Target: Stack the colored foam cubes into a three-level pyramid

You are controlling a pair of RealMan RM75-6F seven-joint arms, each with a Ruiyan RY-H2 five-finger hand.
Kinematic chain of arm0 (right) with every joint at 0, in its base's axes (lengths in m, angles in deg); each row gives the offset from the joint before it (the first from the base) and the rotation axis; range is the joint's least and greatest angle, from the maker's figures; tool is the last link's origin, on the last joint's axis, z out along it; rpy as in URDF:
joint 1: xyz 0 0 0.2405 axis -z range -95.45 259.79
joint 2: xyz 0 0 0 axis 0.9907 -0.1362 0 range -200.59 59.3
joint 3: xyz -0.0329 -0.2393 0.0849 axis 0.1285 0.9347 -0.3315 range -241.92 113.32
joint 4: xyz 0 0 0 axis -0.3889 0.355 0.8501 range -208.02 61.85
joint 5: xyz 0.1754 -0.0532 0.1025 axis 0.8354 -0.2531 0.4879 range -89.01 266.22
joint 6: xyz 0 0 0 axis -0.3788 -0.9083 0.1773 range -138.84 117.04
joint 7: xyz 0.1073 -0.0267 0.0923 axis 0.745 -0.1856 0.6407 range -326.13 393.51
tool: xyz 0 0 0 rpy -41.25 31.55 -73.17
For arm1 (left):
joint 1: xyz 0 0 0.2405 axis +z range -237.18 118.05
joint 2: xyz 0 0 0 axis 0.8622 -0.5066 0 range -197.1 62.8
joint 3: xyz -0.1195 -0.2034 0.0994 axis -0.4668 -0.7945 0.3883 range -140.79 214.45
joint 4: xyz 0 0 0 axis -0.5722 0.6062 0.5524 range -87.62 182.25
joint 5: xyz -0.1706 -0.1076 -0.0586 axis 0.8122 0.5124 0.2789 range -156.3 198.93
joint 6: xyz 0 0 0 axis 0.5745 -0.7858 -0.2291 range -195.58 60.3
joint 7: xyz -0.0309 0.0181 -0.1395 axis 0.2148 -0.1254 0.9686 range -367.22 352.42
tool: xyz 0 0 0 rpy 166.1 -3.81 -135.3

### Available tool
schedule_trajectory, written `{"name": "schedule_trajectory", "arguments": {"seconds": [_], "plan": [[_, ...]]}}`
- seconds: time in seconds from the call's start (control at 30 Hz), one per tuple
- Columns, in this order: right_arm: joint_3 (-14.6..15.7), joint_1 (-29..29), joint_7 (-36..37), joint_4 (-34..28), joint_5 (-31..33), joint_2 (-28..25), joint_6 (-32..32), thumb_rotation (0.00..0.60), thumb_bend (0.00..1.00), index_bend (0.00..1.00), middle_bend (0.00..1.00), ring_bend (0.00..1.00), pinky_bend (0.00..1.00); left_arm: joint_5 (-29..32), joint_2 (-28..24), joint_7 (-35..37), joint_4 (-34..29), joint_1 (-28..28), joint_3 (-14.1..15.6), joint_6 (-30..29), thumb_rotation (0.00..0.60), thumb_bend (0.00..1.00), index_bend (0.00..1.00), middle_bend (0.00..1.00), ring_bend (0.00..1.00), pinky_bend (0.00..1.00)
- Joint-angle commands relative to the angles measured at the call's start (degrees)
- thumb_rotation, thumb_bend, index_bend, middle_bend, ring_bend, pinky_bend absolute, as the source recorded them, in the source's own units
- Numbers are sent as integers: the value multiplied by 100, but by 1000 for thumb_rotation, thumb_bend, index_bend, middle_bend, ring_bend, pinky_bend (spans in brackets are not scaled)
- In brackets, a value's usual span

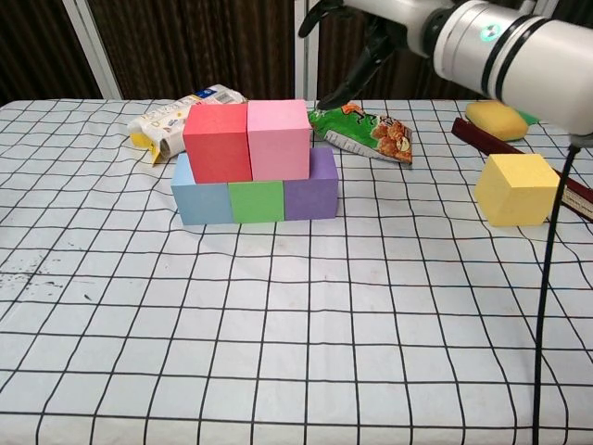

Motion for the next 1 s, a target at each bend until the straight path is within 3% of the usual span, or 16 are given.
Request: {"name": "schedule_trajectory", "arguments": {"seconds": [0.03,0.27,0.5,0.7,1.0], "plan": [[78,352,-198,-407,171,-573,-159,600,0,0,179,0,0,-10,2,-30,-25,-14,-5,3,600,0,112,160,27,11],[469,889,-848,-1013,1093,-1614,0,600,0,0,179,0,0,-56,46,-220,-139,-73,10,62,600,0,112,160,27,11],[1002,988,-1491,-1084,1667,-2315,499,600,0,0,180,0,0,-38,70,-412,-255,-117,4,129,600,0,112,160,27,11],[1281,1062,-1658,-891,1904,-2241,601,600,0,0,179,0,0,-24,78,-511,-324,-135,10,166,600,0,112,160,27,11],[1470,1079,-1729,-221,1556,-1586,584,600,0,0,161,0,0,-15,86,-587,-358,-140,37,200,600,0,112,160,27,11]]}}
